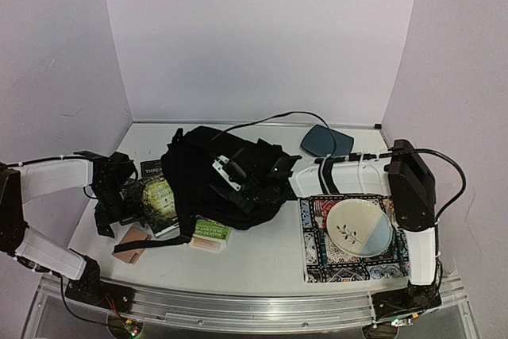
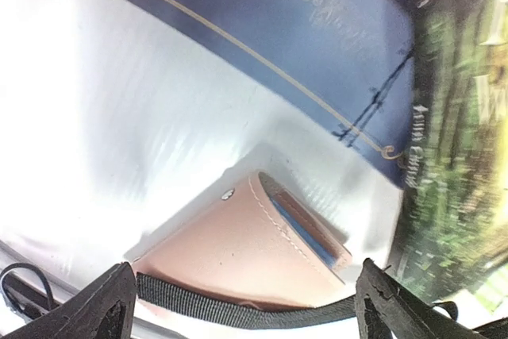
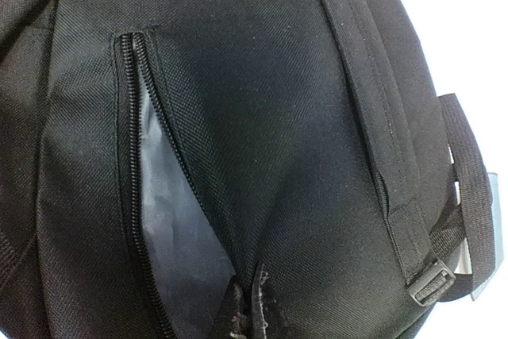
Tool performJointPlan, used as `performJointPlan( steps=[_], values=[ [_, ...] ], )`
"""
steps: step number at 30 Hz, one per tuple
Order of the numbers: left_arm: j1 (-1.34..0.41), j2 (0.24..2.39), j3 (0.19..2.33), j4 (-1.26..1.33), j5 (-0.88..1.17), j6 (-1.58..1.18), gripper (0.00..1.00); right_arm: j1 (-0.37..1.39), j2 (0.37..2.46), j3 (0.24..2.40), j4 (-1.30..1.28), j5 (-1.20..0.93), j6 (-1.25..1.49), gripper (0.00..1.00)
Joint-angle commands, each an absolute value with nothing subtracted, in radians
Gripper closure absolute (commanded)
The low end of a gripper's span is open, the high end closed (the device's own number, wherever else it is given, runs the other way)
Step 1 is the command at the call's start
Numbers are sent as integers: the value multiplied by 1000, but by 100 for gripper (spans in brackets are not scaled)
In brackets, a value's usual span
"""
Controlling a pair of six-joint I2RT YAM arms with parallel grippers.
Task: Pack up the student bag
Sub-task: Adjust the card case at the corner of the board.
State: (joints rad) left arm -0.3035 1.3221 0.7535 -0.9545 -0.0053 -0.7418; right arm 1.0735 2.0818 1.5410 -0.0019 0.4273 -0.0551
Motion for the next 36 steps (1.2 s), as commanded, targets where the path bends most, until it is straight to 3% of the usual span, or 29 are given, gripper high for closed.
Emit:
performJointPlan(
  steps=[1, 13, 25, 36],
  values=[
    [-299, 1359, 713, -878, 115, -747, 3, 1068, 2013, 1519, 26, 406, -46, 100],
    [-383, 1194, 660, -803, 405, -896, 5, 1047, 1996, 1478, 55, 392, -54, 100],
    [-400, 1271, 807, -1016, 66, -754, 6, 1039, 1979, 1457, 58, 377, -45, 100],
    [-406, 1442, 850, -1015, 66, -506, 2, 1039, 1964, 1433, 66, 359, -25, 100]
  ],
)
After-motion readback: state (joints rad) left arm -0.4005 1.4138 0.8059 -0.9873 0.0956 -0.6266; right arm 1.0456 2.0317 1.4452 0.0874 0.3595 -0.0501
